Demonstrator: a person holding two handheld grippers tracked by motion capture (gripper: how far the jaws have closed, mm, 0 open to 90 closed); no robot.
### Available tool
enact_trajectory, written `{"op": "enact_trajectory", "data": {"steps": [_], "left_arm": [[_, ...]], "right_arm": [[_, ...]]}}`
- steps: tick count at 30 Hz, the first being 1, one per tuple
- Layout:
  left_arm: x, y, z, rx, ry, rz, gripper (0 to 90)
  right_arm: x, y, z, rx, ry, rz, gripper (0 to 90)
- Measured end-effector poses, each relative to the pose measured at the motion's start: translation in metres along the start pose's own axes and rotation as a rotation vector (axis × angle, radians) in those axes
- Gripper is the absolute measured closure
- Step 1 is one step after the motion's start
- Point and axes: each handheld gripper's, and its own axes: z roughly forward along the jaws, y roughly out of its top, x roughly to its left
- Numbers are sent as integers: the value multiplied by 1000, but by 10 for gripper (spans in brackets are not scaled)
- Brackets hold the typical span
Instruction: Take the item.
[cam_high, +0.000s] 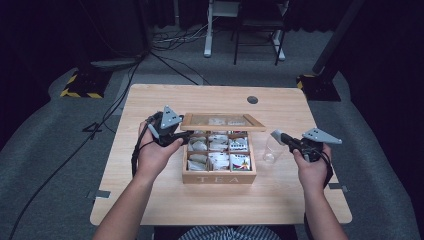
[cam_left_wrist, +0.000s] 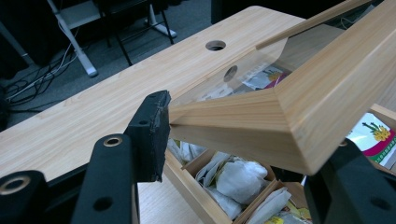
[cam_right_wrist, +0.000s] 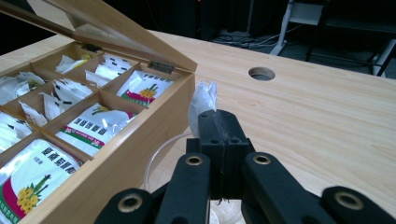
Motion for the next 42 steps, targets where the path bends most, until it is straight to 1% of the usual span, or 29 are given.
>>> {"op": "enact_trajectory", "data": {"steps": [2, 6, 17, 18, 19, 20, 21, 22, 24, 26, 28, 31, 33, 34, 38, 40, 42], "left_arm": [[0, 0, 0, 0, 1, 0, 469], [0, 0, 0, 0, 1, 0, 469], [0, 0, 0, 0, 1, 0, 469], [0, 0, 0, 0, 1, 0, 469], [0, 0, 0, 0, 2, 1, 470], [0, 0, 0, -1, 2, 0, 469], [0, 0, 0, -1, 3, 4, 470], [0, 0, 0, -1, 4, 3, 470], [0, 0, 0, -1, 4, 4, 470], [0, 0, 0, 0, 4, 5, 470], [0, 0, 0, 0, 3, 3, 470], [0, 0, 0, 1, 3, 4, 470], [-1, 0, 0, 2, 3, 5, 470], [-1, 0, 0, 3, 2, 5, 470], [-1, 0, 0, 5, 3, 7, 470], [-1, 0, 0, 6, 3, 7, 470], [-1, 0, 0, 7, 3, 8, 469]], "right_arm": [[1, -1, 1, 2, 5, 9, 900], [2, -2, 1, 1, 4, 5, 900], [4, -5, 1, 9, 14, 17, 900], [4, -6, 1, 13, 17, 25, 885], [3, -6, 1, 12, 23, 38, 806], [3, -6, 2, 10, 30, 53, 702], [3, -6, 2, 2, 24, 56, 632], [2, -6, 1, -2, 10, 52, 615], [1, -4, -1, 4, 1, 42, 573], [0, -3, -3, 2, -10, 36, 552], [-5, -3, -5, 6, -37, 35, 531], [-13, -4, -8, 31, -71, 42, 499], [-21, -6, -10, 54, -98, 46, 496], [-24, -6, -12, 63, -107, 56, 492], [-36, -10, -14, 90, -124, 76, 473], [-40, -12, -14, 114, -124, 81, 457], [-44, -15, -14, 122, -121, 92, 444]]}}
